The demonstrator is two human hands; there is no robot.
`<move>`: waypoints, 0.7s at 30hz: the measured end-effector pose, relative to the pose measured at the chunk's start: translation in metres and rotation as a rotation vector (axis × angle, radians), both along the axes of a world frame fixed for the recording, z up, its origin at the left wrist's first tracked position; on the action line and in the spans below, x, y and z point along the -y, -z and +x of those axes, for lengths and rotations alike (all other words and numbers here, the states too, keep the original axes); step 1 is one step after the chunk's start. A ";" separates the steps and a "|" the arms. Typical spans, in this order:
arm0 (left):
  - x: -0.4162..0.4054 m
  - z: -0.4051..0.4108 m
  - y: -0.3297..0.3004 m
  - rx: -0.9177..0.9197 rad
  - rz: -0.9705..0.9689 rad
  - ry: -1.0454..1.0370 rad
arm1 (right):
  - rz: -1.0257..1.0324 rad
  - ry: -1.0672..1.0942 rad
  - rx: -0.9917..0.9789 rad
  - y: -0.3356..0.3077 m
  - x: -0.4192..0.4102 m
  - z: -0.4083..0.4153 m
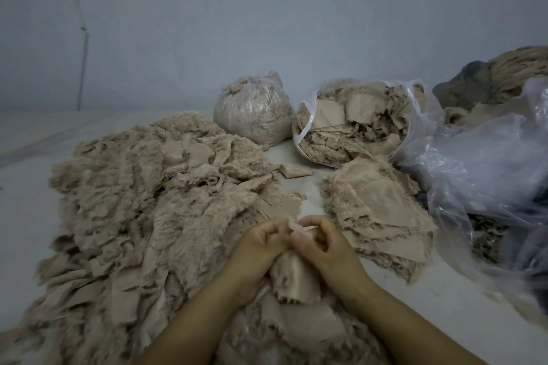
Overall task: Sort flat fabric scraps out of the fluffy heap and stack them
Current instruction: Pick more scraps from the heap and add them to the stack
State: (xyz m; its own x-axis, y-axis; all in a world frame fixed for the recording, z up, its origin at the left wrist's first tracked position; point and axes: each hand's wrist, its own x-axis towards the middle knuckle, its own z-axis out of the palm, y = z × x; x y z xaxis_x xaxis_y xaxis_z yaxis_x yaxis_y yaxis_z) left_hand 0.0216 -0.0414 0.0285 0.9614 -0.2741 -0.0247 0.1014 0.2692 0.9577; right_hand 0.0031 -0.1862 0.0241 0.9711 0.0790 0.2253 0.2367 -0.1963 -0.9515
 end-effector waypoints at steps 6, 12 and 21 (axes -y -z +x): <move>-0.003 0.010 -0.005 -0.066 -0.054 -0.295 | 0.246 0.293 0.056 -0.004 0.010 0.010; 0.010 0.003 0.006 0.020 0.099 -0.040 | 0.170 0.263 0.125 -0.003 -0.001 0.006; 0.013 0.014 -0.001 0.207 0.248 -0.490 | 0.263 0.472 0.161 -0.007 0.008 0.014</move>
